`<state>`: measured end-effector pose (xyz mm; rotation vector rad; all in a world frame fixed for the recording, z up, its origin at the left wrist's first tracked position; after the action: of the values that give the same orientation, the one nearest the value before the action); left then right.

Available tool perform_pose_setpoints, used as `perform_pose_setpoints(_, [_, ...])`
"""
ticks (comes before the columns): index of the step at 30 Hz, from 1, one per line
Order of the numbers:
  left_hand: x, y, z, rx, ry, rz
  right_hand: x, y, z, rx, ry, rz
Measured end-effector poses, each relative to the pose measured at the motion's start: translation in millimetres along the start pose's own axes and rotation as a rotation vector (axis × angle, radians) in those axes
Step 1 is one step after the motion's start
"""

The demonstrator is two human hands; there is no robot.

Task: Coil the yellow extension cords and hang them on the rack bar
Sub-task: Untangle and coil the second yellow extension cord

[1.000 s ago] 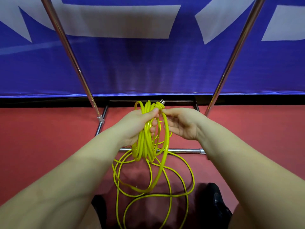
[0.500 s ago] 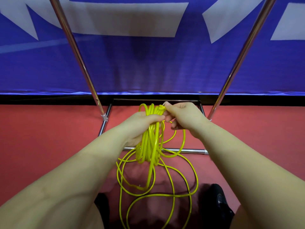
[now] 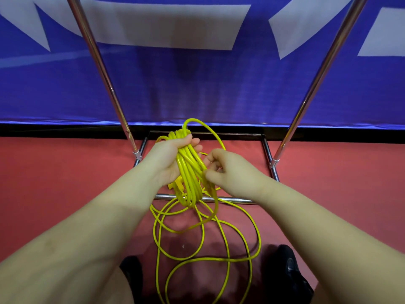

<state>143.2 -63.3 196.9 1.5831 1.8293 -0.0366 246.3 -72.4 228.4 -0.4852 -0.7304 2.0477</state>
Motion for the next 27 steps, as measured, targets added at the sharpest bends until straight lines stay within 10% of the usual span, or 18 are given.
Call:
perform_pose_setpoints(3, [-2,-1,-3,-0.02,0.024,-0.023,-3,13,-4,0.254,0.062,0.142])
perform_pose_setpoints(15, [8,-28,-32,-0.297,0.197,-0.049,-36,48,-75,-0.193,0.233,0.554])
perform_pose_setpoints(22, [2,-44,-58,-0.436,0.296,-0.062,-33,14,-83,-0.152,0.274,0.395])
perform_pose_setpoints(27, [-4,-50,-69,-0.331,0.363,-0.11,-36,-29,-88,0.379,0.44,0.186])
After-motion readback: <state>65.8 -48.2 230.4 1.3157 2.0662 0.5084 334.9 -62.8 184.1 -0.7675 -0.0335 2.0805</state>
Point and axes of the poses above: each hand's wrist, its own x-axis towards the middle knuckle, its own y-axis out of the palm, z = x × y, the point moved 9 cm from there along x, towards the middle knuckle, and after that the axes turned 2 degrees about -y, right-handed, at the moved point
